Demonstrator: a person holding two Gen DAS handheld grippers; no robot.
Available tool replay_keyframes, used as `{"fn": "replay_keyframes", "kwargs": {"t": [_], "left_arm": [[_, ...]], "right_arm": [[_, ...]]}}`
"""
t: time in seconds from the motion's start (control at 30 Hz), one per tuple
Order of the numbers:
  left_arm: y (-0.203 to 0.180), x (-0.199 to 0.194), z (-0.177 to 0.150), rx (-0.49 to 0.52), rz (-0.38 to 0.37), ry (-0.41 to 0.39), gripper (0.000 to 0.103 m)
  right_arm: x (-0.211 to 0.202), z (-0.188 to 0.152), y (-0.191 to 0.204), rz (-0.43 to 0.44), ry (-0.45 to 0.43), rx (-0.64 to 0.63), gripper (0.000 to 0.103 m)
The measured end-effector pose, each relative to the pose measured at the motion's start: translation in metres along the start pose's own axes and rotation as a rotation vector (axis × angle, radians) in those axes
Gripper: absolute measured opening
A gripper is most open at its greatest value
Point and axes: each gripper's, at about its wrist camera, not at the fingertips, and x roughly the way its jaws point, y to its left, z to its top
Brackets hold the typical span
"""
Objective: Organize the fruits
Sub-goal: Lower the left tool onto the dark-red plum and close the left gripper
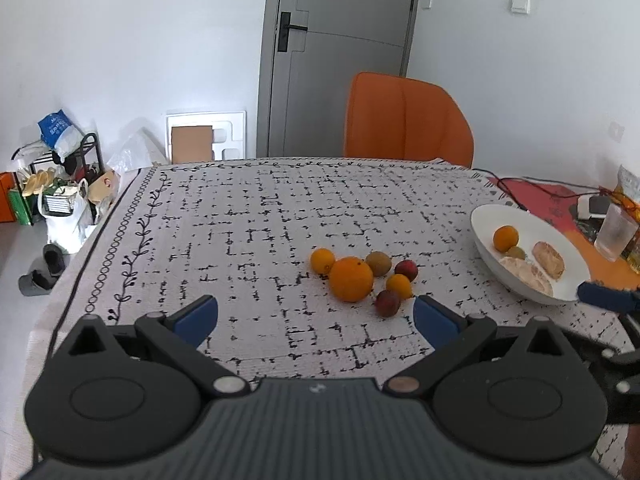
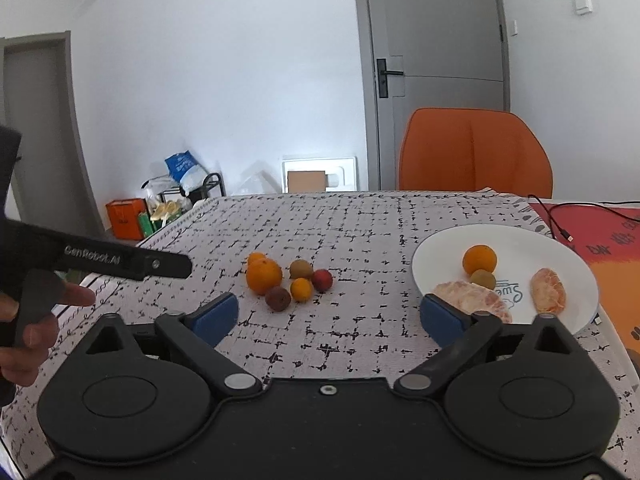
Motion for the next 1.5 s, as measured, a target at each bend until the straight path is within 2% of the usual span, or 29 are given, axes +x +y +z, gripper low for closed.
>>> {"fn": "replay_keyframes", "kwargs": {"t": [0.13, 0.2, 0.27, 0.4, 0.67, 0.83, 1.3, 1.4, 1.47, 1.5], "left_arm": [[0.000, 0.003, -0.002, 0.002, -0.009, -0.015, 0.101], [0.000, 0.006, -0.003, -0.005, -0.023, -0.014, 0.100], [-0.001, 0.010, -0.004, -0.008, -0.047, -0.011, 0.098], [-0.005, 0.021, -0.005, -0.004, -0.065, 0.003, 0.093], [-0.010, 0.043, -0.009, -0.034, -0.097, 0.032, 0.068], [-0.016, 0.057, -0.010, -0.038, -0.125, 0.051, 0.057], [-0.028, 0.094, -0.012, -0.063, -0.172, 0.092, 0.038], [-0.029, 0.099, -0.013, -0.058, -0.174, 0.088, 0.029], [-0.029, 0.103, -0.012, -0.051, -0.188, 0.090, 0.020], [-0.029, 0.103, -0.011, -0.050, -0.190, 0.092, 0.020]], "right_arm": [[0.005, -0.001, -0.001, 0.017, 0.022, 0.004, 0.086], [0.010, -0.002, -0.003, 0.015, 0.036, 0.008, 0.077], [0.015, -0.003, -0.005, 0.020, 0.051, 0.021, 0.073], [0.026, -0.005, -0.011, 0.037, 0.097, 0.039, 0.059], [0.042, -0.010, -0.029, 0.062, 0.137, 0.093, 0.058], [0.054, -0.012, -0.038, 0.084, 0.162, 0.115, 0.052], [0.084, -0.012, -0.048, 0.134, 0.178, 0.134, 0.039], [0.087, -0.012, -0.049, 0.140, 0.186, 0.131, 0.039], [0.089, -0.011, -0.049, 0.145, 0.185, 0.132, 0.039], [0.090, -0.010, -0.049, 0.148, 0.184, 0.131, 0.039]]}}
